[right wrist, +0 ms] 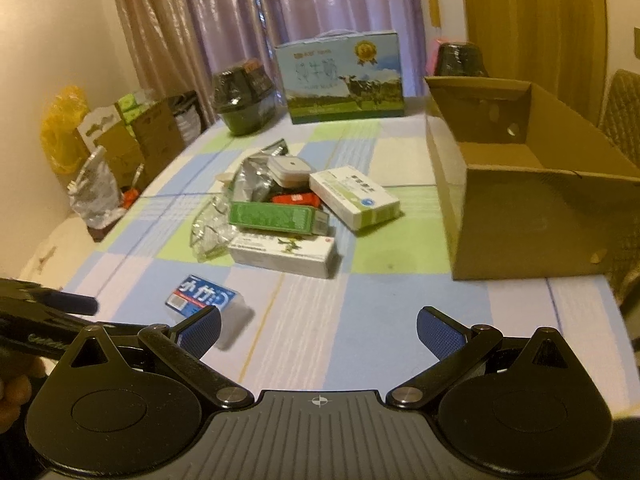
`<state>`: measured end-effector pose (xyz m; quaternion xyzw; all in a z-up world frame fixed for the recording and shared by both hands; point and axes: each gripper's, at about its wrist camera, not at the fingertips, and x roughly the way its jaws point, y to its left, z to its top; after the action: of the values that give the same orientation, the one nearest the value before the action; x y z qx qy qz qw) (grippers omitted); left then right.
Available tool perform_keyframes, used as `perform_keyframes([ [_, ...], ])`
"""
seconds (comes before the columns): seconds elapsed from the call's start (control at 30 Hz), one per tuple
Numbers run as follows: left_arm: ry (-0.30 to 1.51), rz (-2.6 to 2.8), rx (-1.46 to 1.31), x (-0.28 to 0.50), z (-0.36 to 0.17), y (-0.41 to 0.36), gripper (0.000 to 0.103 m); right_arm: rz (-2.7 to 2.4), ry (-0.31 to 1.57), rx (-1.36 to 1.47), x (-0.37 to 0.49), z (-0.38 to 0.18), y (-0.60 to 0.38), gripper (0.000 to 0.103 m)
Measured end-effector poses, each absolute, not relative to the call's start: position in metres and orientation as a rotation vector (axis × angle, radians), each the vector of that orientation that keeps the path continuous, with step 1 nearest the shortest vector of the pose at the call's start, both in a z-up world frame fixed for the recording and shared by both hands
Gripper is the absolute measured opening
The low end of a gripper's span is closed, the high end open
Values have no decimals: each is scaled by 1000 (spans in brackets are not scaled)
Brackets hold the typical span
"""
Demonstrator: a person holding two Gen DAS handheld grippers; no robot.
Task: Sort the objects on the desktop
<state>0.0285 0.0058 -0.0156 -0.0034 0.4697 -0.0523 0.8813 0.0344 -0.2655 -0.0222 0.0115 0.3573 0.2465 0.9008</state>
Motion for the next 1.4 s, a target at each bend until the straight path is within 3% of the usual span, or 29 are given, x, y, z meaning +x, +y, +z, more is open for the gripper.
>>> perform_keyframes([
  [0.5, 1008, -230, 70, 75, -54, -4, 101, 628, 745, -121, 65, -41, -244, 101],
  [0.67, 1038, -240, 76, 90, -70, -6, 89, 643, 778, -157, 80, -53, -240, 101],
  [0.83, 1048, -248, 88, 97, -79, -4, 84, 662, 806, -170, 94, -66, -236, 101],
  [1.4, 1007, -170, 8, 111, -74, 41, 84, 831, 761, -382, 160, -97, -179, 101],
])
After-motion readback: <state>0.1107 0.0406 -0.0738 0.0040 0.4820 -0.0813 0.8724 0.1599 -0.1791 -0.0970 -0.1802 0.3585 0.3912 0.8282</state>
